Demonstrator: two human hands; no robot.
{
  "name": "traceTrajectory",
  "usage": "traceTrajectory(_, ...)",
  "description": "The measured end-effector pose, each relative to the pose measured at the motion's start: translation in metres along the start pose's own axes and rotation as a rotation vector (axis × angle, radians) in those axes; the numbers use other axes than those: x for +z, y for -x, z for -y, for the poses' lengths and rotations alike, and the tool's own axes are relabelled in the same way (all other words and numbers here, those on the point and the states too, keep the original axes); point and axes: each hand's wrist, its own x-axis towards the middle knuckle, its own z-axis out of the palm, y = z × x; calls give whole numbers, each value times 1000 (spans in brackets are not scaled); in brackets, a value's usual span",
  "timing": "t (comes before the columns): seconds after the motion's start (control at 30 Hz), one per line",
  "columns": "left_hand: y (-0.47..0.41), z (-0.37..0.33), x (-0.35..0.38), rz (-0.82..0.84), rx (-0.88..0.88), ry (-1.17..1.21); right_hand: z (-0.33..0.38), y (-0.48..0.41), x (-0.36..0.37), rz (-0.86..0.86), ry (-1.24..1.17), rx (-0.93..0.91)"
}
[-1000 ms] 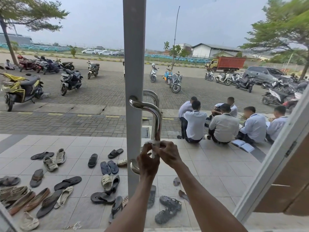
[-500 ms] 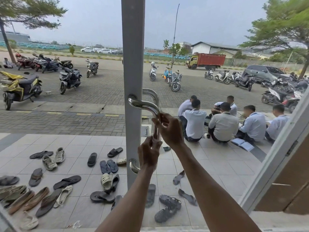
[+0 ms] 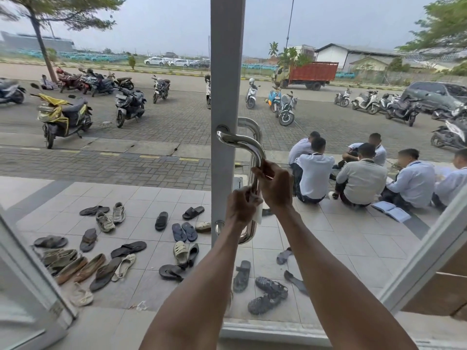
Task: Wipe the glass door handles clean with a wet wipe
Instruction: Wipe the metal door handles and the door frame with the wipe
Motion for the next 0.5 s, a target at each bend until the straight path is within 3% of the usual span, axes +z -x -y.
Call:
traceTrajectory(0.13,10,7,6,-42,-10,53,3,1,-1,8,24,38)
traceTrajectory(0.33,29,44,26,-28,-110,-75,4,2,-1,-18,81,14)
traceTrajectory(0.5,16,19,14,-69,-23,47,6,3,-3,-18,134,9)
